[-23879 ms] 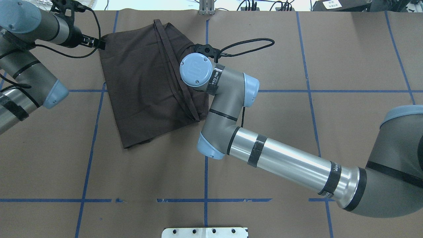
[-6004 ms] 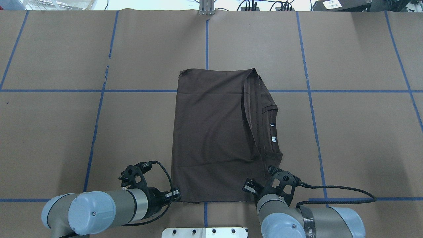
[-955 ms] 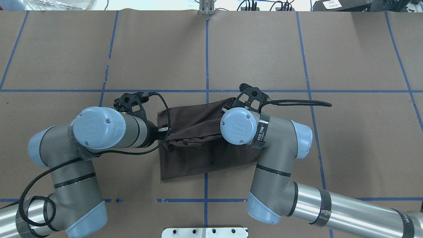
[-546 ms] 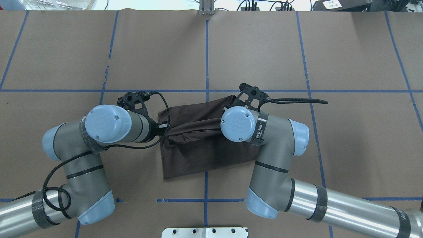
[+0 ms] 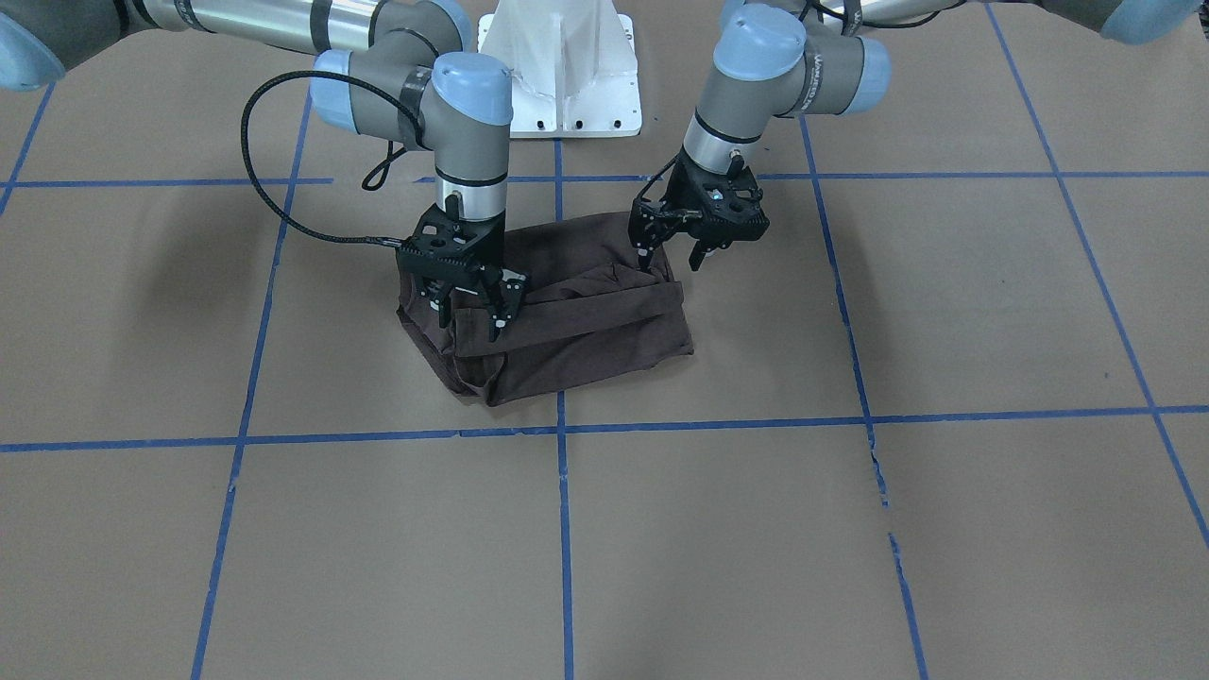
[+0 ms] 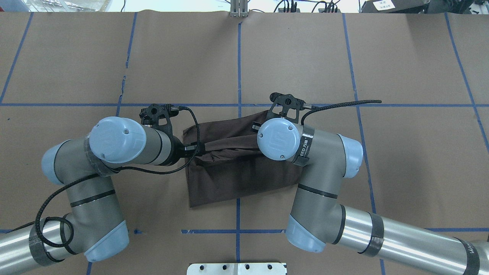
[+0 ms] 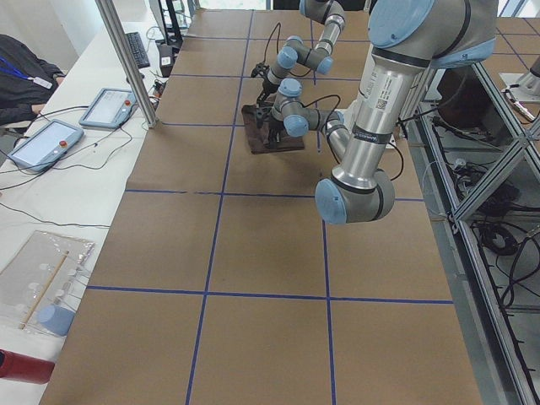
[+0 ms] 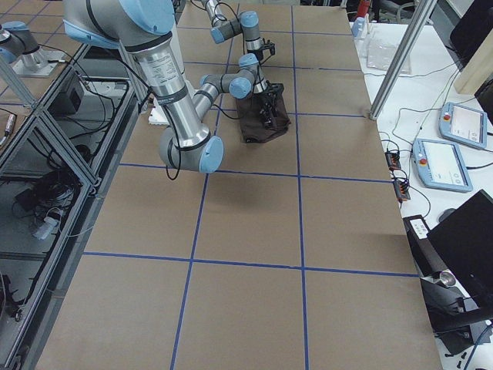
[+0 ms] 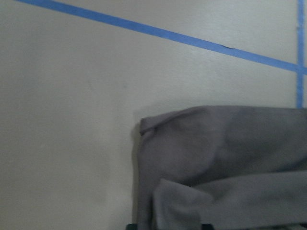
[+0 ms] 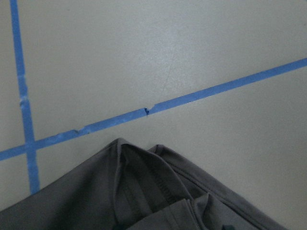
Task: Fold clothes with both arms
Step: 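Lay the folded edge down on the shirt with both grippers, then open the left gripper and raise it away from the shirt while the right gripper holds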
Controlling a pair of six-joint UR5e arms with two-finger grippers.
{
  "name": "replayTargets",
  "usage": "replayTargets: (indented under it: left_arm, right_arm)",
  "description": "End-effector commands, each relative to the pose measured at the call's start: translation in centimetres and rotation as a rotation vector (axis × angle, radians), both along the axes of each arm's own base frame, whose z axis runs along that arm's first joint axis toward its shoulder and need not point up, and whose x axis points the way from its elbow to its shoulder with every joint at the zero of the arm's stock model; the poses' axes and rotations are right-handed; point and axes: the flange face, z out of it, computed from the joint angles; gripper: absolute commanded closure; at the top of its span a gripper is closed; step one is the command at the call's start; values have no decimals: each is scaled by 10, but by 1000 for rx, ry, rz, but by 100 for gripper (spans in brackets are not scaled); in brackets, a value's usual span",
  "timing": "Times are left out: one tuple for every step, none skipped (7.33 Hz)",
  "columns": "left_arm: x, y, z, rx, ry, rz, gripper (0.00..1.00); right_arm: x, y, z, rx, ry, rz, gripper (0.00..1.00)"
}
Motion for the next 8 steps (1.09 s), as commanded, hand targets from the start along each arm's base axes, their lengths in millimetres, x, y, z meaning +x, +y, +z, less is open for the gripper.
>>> replayTargets:
  left_arm:
    - [12,20,-4,-4,10,46,0]
    - [40,50,2,-45,-5,87,0]
    - [51,49,9,-62,-22,82,0]
    - [58,46,10,-48,-34,60,0]
    - [70,41,5,-47,-40,54,0]
    - [76,38,6,-49,-49,51,0]
    - [75,35,7,-48,-52,44,0]
    - [75,31,8,-36,-59,20,0]
  right_arm:
    - [44,9,-16,74,-29,-143,0]
    - [57,8,-15,105,-18,-166,0]
    - [59,8,-14,104,-19,-166,0]
    - [59,8,-14,104,-19,-166,0]
    - [60,7,-13,104,-17,-163,0]
    - [60,7,-11,104,-13,-163,0]
    - [61,7,-12,104,-15,-162,0]
    - [61,6,-10,103,-12,-162,0]
